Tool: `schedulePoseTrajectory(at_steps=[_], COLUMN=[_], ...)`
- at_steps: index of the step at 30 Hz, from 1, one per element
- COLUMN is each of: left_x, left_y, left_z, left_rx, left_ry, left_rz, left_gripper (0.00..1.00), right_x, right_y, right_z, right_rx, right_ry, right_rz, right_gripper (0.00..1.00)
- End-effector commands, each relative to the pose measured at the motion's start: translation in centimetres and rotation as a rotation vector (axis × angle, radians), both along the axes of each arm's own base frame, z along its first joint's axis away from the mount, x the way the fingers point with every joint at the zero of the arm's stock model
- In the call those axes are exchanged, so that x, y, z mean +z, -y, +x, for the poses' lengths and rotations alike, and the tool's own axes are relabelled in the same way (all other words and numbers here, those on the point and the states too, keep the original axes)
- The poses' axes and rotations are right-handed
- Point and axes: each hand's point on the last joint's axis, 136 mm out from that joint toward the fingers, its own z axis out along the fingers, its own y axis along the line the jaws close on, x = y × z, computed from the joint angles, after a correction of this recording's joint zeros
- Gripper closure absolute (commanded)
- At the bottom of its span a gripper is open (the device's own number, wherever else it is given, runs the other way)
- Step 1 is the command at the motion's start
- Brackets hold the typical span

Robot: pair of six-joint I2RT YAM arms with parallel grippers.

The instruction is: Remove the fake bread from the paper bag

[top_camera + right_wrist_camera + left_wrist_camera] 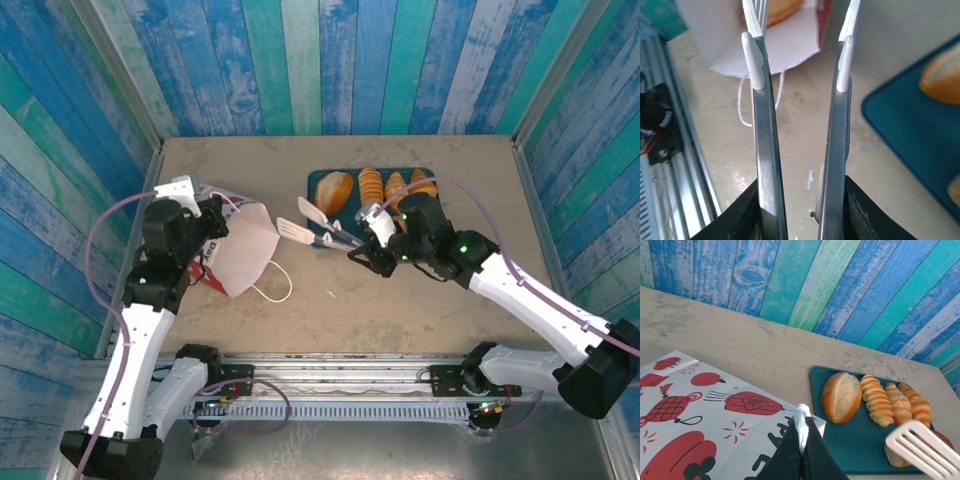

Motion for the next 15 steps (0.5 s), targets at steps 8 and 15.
schedulePoseTrajectory(at_steps=[8,15], left_x=[1.3,2.0], left_y=[-1.2,-1.0], left_z=[-1.7,-2.1], left_rx=[0.023,0.009], left_ry=[0.073,0.130], left_rz=[0.105,0.114], left_gripper=[1.00,1.00], right_x=[-0.5,-3.1], right_y=[-6.7,-12.3], right_z=[-5.2,-4.0], right_rx=[0.287,0.234], right_ry=[0.174,0.218], right_rz=[0.038,-0.142], right_gripper=[0.63,0.64])
